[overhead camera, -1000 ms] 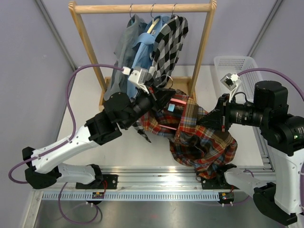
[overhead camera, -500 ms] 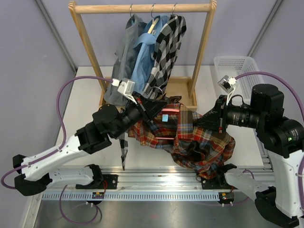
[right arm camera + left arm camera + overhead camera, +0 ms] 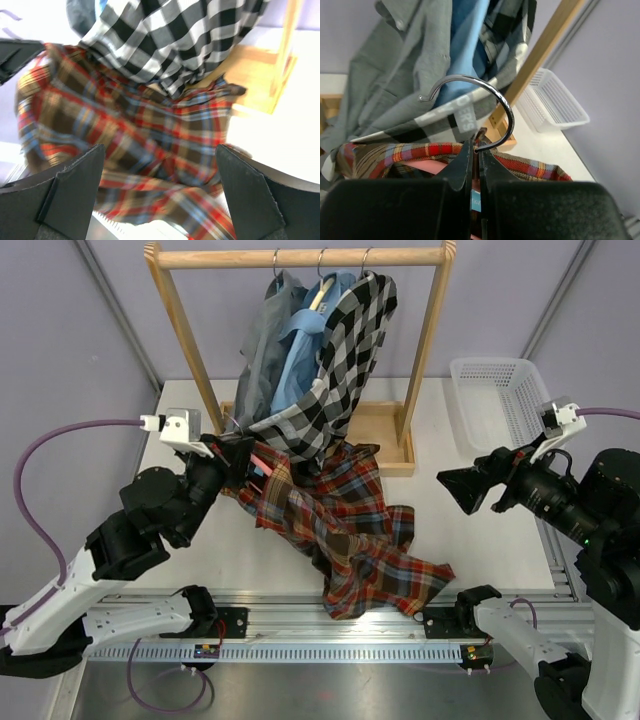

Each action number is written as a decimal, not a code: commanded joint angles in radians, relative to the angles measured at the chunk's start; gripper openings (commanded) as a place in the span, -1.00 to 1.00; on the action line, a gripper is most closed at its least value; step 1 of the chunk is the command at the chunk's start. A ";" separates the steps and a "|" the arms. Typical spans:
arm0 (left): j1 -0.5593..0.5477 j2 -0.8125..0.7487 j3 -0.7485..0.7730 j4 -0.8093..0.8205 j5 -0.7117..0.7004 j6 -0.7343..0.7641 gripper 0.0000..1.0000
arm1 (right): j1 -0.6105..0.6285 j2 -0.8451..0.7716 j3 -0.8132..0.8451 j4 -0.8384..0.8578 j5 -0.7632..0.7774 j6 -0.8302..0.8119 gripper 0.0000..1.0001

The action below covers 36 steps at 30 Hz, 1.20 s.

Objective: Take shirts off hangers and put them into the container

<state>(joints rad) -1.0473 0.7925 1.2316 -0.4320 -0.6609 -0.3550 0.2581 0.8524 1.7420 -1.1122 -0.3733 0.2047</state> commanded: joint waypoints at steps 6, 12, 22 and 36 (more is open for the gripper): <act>-0.002 0.016 0.121 0.029 -0.049 0.080 -1.00 | -0.002 0.042 -0.021 0.081 -0.105 0.025 0.96; -0.003 0.137 0.169 0.073 0.030 0.114 -1.00 | -0.002 0.073 -0.015 0.063 -0.361 -0.024 0.90; 0.000 0.434 0.425 0.144 0.058 0.166 -1.00 | -0.002 0.062 -0.073 0.051 -0.415 -0.036 0.74; -0.002 0.525 0.790 0.027 0.058 0.274 -1.00 | -0.002 0.060 -0.098 0.049 -0.363 -0.051 0.67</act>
<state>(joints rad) -1.0527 1.3491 1.9629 -0.4942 -0.6052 -0.1421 0.2581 0.9092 1.6413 -1.0836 -0.7444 0.1711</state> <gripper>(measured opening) 0.027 0.835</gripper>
